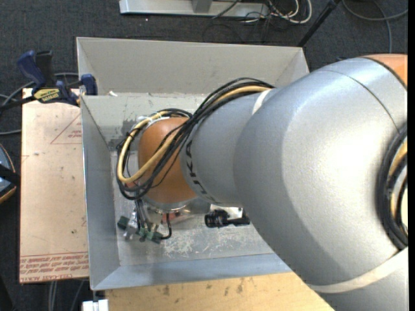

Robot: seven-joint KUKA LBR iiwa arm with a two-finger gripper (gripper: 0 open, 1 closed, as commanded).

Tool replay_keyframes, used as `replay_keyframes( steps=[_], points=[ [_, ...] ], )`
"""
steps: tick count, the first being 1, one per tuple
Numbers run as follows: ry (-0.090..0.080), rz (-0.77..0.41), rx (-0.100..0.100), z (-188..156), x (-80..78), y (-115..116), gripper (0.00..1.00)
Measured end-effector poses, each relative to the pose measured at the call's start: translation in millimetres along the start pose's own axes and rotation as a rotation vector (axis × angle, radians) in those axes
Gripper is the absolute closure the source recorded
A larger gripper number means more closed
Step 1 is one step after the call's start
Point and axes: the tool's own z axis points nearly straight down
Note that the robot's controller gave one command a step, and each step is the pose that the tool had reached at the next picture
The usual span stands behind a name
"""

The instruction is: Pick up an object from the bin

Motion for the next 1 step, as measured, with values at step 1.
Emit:
replay_keyframes(
  steps=[1],
  points=[
    [0.001,0.000,0.002,-1.7,0.4,-0.3,1.00]
  ],
)
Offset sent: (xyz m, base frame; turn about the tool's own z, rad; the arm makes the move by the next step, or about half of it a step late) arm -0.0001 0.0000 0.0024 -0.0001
